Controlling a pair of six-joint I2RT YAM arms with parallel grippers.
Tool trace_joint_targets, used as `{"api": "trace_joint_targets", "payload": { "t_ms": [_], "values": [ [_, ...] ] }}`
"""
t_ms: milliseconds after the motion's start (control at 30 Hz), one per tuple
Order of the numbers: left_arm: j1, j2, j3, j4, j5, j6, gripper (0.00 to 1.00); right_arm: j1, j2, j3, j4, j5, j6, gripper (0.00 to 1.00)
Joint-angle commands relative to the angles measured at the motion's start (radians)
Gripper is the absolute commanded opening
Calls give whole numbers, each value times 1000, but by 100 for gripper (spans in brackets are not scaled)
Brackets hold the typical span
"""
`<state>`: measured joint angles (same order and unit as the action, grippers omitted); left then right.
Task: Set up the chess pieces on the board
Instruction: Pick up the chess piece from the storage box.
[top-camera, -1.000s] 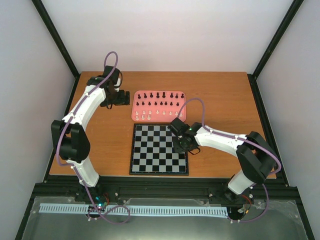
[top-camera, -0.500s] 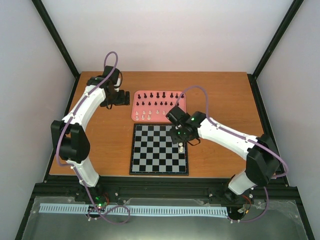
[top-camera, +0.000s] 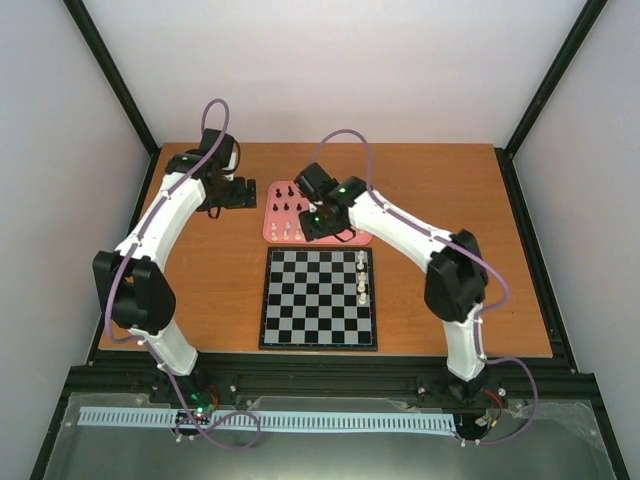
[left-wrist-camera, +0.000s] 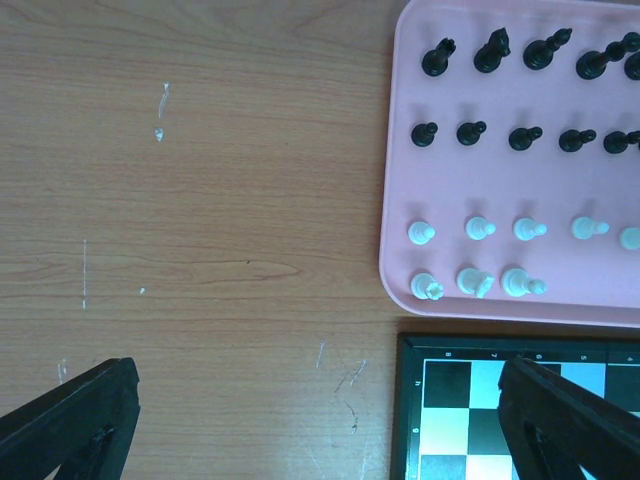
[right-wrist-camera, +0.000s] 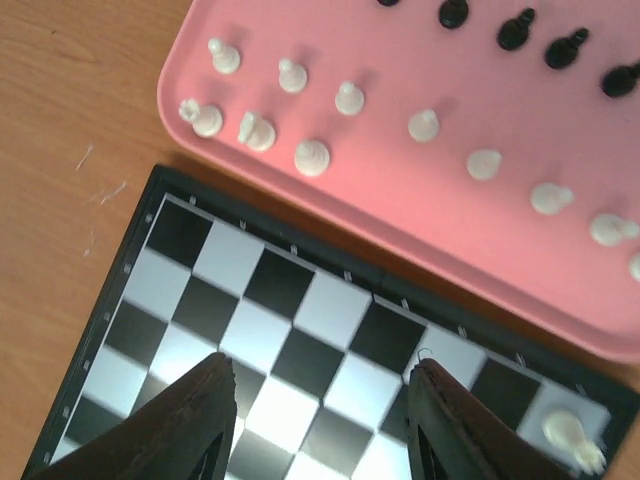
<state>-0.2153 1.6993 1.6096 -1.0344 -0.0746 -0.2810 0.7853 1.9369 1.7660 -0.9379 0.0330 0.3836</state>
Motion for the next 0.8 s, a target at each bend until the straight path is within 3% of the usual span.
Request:
{"api": "trace_joint_targets", "payload": {
  "t_ms": [0, 200, 767],
  "values": [
    [-4, -55, 37, -23, -6, 3, 100, -10, 151, 139, 15, -45, -56, 54],
    [-4, -65, 39, -36, 4, 1, 100, -12, 307, 306, 23, -48, -77, 52],
    [-3, -70, 20, -30, 4, 5, 100, -33, 459, 390, 48, -34, -63, 45]
  ]
}}
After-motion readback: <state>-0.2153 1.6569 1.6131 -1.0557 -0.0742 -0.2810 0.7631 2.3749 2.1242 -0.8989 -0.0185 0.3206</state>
